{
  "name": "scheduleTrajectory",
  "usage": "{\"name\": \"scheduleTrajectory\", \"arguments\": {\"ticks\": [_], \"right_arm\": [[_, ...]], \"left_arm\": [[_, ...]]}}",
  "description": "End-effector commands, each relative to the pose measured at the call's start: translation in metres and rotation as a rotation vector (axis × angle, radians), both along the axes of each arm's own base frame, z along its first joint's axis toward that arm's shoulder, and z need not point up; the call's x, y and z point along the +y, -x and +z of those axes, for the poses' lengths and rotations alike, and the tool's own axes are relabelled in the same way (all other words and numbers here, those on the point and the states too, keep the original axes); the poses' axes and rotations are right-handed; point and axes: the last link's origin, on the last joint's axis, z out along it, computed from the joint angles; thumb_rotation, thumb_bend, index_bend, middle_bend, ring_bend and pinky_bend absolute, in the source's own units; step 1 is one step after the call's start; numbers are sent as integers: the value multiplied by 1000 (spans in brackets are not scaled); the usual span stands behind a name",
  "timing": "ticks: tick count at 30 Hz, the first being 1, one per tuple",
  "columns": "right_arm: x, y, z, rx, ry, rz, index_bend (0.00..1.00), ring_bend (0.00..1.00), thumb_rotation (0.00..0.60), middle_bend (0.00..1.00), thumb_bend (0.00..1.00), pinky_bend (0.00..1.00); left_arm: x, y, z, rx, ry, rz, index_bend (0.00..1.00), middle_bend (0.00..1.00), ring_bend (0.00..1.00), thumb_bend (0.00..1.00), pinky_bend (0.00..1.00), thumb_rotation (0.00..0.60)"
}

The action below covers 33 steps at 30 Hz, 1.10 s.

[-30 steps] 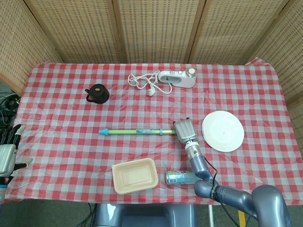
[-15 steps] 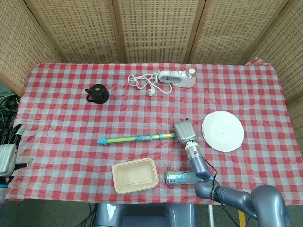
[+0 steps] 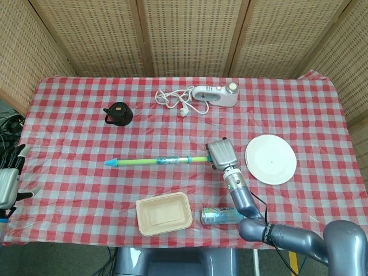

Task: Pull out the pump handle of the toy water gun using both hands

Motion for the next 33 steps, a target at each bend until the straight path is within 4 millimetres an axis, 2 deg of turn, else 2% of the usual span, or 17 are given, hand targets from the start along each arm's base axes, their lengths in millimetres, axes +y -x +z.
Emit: {"name": "scheduleTrajectory", "arguments": {"ticks": [1, 8, 11, 12, 14, 16, 19, 24, 33], "right_arm": [[-4, -9, 9, 5, 15, 2, 812, 953, 600, 1000, 537, 445], [-9, -27, 11, 16, 30, 0, 812, 954, 600, 1000, 538, 444], [-12, -34, 8, 21, 34, 0, 813, 954, 600, 1000, 537, 445], [-13, -36, 7, 22, 34, 1, 814, 954, 600, 1000, 537, 445], [-15, -39, 5, 22, 34, 1, 814, 954, 600, 1000, 537, 444], [-17, -44, 3, 22, 35, 4, 815, 955, 600, 1000, 537, 444], [-19, -50, 0, 16, 33, 5, 815, 955, 600, 1000, 537, 445], [-22, -53, -6, 19, 25, 1, 815, 956, 600, 1000, 537, 445], [-25, -60, -10, 17, 26, 6, 816, 956, 600, 1000, 537, 444]], "left_arm": [[15, -14, 9, 14, 7, -10, 0, 0, 0, 122, 0, 600], [50, -53, 10, 3, 42, -50, 1, 0, 0, 123, 0, 600], [66, -67, 6, 12, 36, -64, 33, 12, 22, 130, 38, 600], [71, -71, 4, 10, 36, -69, 65, 53, 65, 135, 81, 600], [80, -79, 0, 4, 39, -80, 140, 214, 229, 160, 211, 600], [92, -88, -4, 2, 46, -97, 240, 462, 469, 192, 414, 600], [105, -100, -12, -12, 85, -109, 295, 649, 635, 195, 558, 600], [120, -116, -22, -27, 174, -99, 319, 797, 758, 198, 662, 600], [131, -139, -42, -31, 272, -72, 328, 830, 788, 197, 687, 600]]}}
